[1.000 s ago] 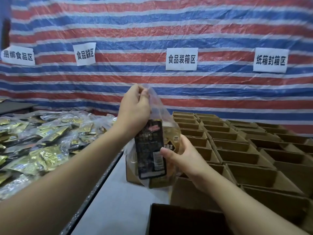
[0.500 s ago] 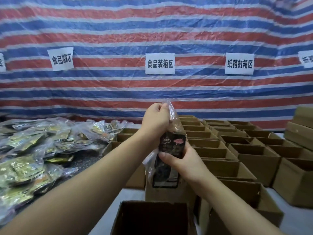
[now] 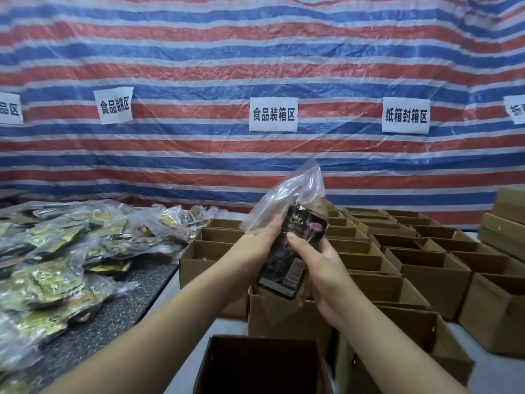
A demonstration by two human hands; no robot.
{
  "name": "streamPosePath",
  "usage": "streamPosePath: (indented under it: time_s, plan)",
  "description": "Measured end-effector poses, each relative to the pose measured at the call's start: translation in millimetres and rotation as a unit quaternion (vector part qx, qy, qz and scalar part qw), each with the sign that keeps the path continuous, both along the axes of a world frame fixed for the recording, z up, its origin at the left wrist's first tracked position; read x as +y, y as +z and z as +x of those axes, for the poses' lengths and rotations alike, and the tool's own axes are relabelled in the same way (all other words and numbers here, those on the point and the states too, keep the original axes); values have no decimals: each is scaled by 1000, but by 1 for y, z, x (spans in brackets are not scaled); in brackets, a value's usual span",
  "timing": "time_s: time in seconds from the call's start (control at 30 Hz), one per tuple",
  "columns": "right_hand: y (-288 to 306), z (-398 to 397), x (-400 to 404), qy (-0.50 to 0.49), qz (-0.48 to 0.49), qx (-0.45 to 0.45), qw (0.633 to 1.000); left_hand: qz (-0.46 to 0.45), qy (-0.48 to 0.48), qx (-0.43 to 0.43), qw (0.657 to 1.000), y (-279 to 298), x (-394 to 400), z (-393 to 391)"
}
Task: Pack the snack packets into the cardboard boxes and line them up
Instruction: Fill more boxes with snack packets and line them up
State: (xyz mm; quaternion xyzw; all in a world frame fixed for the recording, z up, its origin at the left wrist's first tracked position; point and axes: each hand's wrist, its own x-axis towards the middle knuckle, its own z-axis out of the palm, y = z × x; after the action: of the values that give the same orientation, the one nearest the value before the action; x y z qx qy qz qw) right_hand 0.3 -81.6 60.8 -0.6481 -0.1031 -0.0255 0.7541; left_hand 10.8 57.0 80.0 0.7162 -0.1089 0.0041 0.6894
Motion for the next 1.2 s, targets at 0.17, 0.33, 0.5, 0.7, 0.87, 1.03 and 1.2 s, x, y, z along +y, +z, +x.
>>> streamPosePath:
  time_s: [0.17, 0.33, 0.5, 0.7, 0.87, 1.03, 1.2]
  plan:
    - [-6, 2, 1, -60, -43, 55, 996, -38, 33, -40, 998, 10, -3, 1]
    - [3, -12, 11, -61, -17, 50, 997, -57, 15, 0, 998, 20, -16, -1]
    - [9, -23, 29, -86, 59, 33, 994, -156, 48, 24, 986, 35, -20, 2]
    - [10, -23, 23, -26, 40, 27, 998, -162, 7, 90, 983, 41, -23, -2]
    - [7, -9, 1, -39, -55, 28, 997, -94, 19, 78, 992, 40, -13, 7]
    - [6, -5, -16, 8, -102, 0, 995, -24, 38, 53, 998, 21, 10, 2]
    - [-3, -10, -21, 67, -124, -33, 990, 12, 50, 56, 997, -2, 36, -21]
